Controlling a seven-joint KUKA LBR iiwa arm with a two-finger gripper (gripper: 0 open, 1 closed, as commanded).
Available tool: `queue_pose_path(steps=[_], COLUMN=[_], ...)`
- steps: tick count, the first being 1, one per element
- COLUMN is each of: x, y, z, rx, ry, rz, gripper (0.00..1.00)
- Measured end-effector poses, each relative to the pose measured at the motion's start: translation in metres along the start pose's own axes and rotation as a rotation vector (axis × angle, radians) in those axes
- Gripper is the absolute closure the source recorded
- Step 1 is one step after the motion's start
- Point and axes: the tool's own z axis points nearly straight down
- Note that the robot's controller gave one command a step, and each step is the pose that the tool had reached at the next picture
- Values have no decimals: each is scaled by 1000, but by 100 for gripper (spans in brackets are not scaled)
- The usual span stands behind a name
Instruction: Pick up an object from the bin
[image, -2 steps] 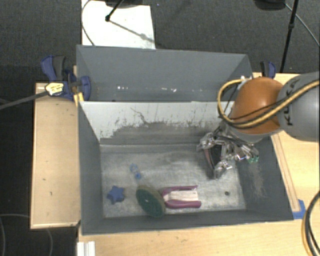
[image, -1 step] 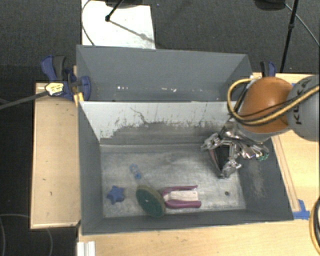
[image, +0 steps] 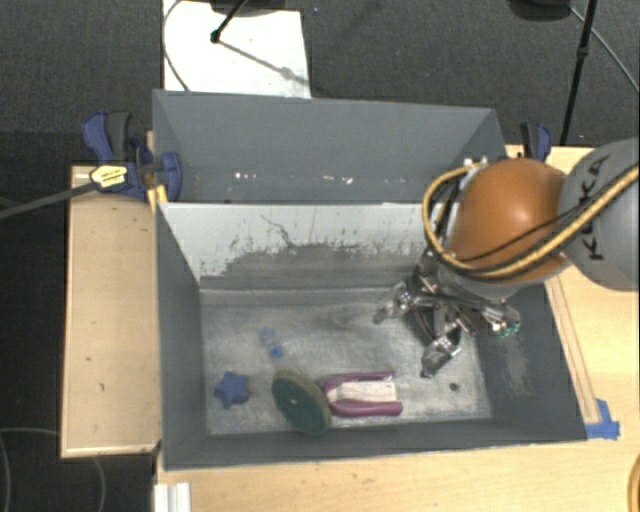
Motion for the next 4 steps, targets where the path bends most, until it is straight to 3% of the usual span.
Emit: queue_pose_path(steps=[1, 2, 3, 4], x=[16, 13, -32, -25], y=[65, 83, 13, 46], z=[12, 68, -1, 46], rx=[-4, 8, 11, 14], ry=[7, -7, -5, -10], rz=[-175, -244, -296, -421], gripper=[0, 0, 0, 0])
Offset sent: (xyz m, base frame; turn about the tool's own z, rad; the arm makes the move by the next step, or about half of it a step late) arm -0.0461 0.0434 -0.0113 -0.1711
